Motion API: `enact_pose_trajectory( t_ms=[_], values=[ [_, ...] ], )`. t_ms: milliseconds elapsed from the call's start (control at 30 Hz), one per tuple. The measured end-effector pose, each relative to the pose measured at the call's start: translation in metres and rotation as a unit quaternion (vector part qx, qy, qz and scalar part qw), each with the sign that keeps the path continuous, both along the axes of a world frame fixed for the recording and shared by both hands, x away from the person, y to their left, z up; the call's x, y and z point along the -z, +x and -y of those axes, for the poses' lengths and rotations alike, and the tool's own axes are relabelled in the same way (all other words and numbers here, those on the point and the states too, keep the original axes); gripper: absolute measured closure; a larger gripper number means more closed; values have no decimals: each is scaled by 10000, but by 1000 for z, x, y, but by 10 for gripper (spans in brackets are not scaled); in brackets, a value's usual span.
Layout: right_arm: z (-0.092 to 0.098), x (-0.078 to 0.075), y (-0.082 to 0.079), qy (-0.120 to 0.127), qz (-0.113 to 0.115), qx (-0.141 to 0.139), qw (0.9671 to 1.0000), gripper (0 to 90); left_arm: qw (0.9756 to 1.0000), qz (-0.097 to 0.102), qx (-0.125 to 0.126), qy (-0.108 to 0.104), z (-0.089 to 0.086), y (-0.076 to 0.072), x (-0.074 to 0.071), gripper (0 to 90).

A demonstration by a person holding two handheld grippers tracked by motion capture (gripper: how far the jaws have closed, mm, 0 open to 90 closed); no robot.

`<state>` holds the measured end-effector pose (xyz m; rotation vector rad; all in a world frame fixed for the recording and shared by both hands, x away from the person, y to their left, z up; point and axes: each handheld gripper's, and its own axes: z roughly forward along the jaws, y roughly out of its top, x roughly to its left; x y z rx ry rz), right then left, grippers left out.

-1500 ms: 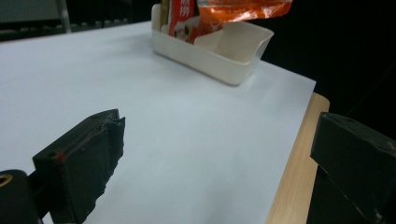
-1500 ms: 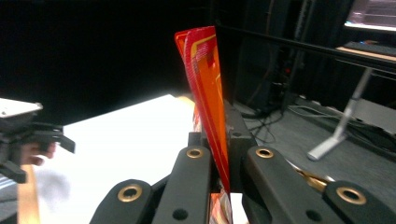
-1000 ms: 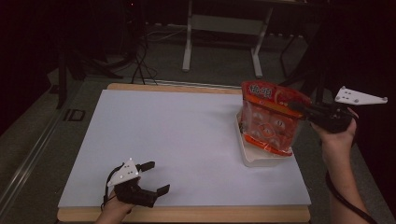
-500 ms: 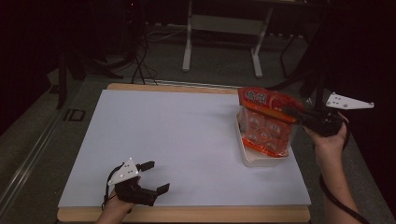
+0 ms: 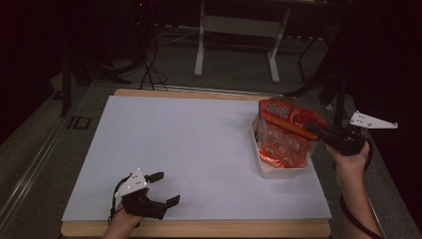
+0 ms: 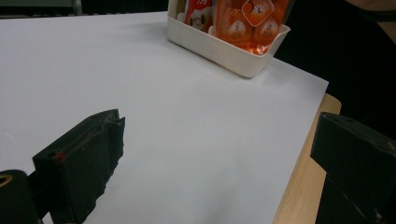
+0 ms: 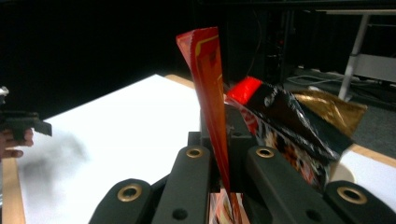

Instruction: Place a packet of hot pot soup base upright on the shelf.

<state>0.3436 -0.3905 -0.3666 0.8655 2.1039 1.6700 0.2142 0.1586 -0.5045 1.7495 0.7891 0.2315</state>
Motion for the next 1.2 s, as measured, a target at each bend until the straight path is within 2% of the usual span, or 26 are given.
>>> enact_pose_trajectory(
  t_ms=[200,267,333,400,433,467,500,533,567,600,700,733,867,933,967,1033,1200],
  values=[
    [6,7,-6,-50,-43,149,9999,889,10000,-36,18,21,1,0,2,30],
    [8,7,-7,9,-47,216,9998,815,10000,-54,21,22,1,1,3,30],
    [10,5,-9,81,-55,259,9996,824,10000,-77,13,19,1,1,3,30],
    [11,5,-9,-46,-77,348,9994,836,10000,-81,11,6,1,1,4,30],
    [12,6,-10,-21,-108,348,9993,830,10000,-81,11,6,1,1,4,30],
    [13,6,-10,11,-132,356,9993,806,10000,-80,19,-2,1,1,3,30],
    [14,7,-10,39,-120,405,9991,715,10000,-79,12,-8,1,1,3,30],
    [16,6,-11,140,-118,488,9986,668,10000,-79,7,-4,1,1,3,30],
    [18,5,-12,226,-127,518,9983,658,10000,-79,7,-4,1,1,3,29],
    [19,4,-13,239,-95,549,9982,605,10000,-85,18,-16,1,1,4,30],
    [18,-2,-17,163,-48,606,9980,596,9999,-102,37,-23,2,1,5,30],
    [15,-5,-18,66,-12,589,9982,592,9999,-104,41,-16,2,2,5,30],
    [5,-15,-22,3,104,510,9986,551,9999,-121,41,-17,3,2,5,30],
    [3,-18,-24,8,160,515,9985,545,9999,-128,53,-11,3,2,5,29],
    [-4,-26,-27,18,228,459,9987,525,9999,-139,52,-9,3,2,6,30],
    [-10,-32,-29,27,292,411,9987,519,9999,-148,56,-6,3,2,6,30],
    [-28,-45,-38,139,436,99,9989,502,9999,-131,36,-4,2,1,6,29]
  ],
)
